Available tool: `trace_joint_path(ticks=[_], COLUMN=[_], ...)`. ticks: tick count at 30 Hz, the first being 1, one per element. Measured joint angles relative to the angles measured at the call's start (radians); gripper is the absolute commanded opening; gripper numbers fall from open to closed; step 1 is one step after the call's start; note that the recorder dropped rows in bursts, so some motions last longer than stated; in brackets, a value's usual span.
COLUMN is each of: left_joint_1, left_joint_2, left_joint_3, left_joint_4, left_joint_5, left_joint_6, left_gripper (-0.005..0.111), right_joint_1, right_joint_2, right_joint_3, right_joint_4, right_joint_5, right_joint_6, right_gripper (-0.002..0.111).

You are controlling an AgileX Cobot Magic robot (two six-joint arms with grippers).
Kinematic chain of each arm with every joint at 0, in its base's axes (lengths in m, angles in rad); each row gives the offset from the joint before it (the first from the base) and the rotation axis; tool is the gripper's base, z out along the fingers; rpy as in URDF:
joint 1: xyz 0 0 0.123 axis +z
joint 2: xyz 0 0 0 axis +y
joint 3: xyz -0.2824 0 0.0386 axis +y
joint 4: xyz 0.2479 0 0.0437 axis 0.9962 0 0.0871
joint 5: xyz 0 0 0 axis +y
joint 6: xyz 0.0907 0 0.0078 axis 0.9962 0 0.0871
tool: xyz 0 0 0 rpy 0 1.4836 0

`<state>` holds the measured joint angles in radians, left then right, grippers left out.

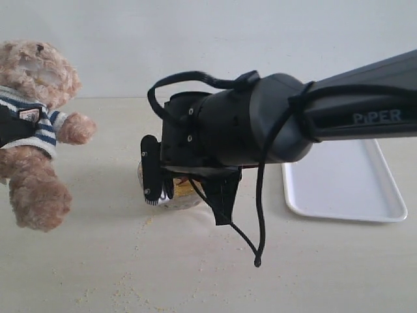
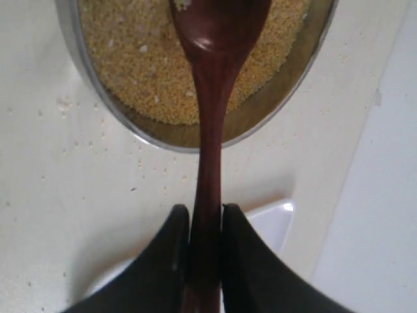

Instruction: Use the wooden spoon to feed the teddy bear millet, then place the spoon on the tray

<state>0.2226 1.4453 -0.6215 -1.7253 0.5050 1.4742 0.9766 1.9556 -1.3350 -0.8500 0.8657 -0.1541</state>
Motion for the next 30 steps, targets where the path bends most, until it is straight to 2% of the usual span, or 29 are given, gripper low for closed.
trace_joint_path(ticks=[13,18,23,30], left_joint_1=[0.000,0.000,0.000,0.000], left_joint_2=[0.000,0.000,0.000,0.000], left_joint_3=[0.000,0.000,0.060,0.129], left_joint_4=[0.000,0.000,-0.002,0.016], left_joint_5=[0.000,0.004,0.092,0.228], left_joint_6=[0.002,0.002,-0.014,-0.181], left_gripper=[0.005,0.005,0.005,0.005], right_joint_1=[-0.058,-0.122,-0.126,-0.128], right_joint_2=[-0.083,-0.155,-0.243,-0.249], right_joint_3=[0.000,0.000,0.000,-0.094], right_joint_4=[0.319,0.421,0.488,0.619], right_joint_5=[-0.032,0.009,0.102,0.158], right_joint_6=[-0.074,-0.115,-0.168,-0.212], right_gripper=[0.000,0.000,0.000,0.000])
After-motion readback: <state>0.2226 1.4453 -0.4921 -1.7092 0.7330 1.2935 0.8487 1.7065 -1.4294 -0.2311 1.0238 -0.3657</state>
